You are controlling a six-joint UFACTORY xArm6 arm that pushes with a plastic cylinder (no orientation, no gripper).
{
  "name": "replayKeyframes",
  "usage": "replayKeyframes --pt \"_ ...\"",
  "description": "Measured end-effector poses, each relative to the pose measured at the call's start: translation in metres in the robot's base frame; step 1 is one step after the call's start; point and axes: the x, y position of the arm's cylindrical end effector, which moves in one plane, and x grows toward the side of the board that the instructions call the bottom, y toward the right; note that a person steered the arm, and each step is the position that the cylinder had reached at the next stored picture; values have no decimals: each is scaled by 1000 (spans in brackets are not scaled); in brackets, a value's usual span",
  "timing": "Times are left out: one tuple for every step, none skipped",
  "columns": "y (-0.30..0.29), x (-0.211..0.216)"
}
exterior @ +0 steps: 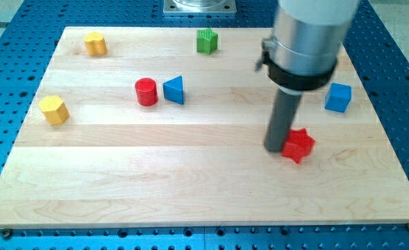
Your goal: Push the red star to the bottom right corner
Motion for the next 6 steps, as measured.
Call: replayKeyframes --pt "31 55" --pt "-26 22" --pt "-15 -13" --pt "94 3" --pt "68 -15" --pt "26 -45"
